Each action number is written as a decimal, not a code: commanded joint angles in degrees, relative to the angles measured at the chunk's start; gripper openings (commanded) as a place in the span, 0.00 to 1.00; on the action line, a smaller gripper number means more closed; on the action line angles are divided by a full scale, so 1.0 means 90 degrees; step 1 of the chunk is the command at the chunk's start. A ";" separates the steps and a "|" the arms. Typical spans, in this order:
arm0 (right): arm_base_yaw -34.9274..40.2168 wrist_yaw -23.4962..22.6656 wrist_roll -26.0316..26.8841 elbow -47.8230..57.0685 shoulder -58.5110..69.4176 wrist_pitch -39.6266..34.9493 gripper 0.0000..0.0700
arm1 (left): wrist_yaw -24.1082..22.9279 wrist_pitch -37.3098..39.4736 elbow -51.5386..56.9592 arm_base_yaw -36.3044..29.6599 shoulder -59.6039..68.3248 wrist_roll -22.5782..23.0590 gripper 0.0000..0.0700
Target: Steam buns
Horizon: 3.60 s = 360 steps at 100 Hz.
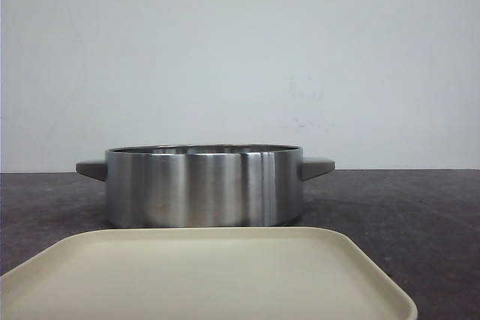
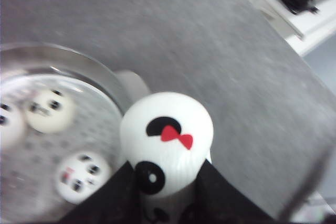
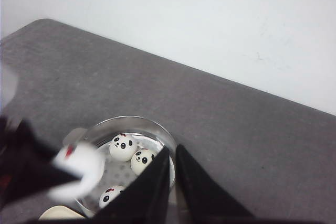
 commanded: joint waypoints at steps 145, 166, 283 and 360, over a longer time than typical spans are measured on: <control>0.0073 0.0007 0.0182 0.0112 0.0073 -0.0338 0.02 | -0.0447 -0.1275 0.0750 0.1392 0.3657 0.0355 0.83; 0.0073 0.0022 0.0185 0.0109 0.0073 -0.0335 0.02 | -0.0449 -0.1469 0.1003 0.1392 0.3602 0.0357 0.99; 0.0073 -0.1183 -0.0464 -0.5685 -0.2191 0.5183 0.02 | -0.1122 -0.1632 -0.0767 0.1336 -0.3723 0.0709 0.00; 0.0073 -0.1494 -0.0466 -0.5685 -0.2183 0.5547 0.02 | -0.1166 -0.1326 -0.2523 0.1336 -0.5977 0.0449 0.00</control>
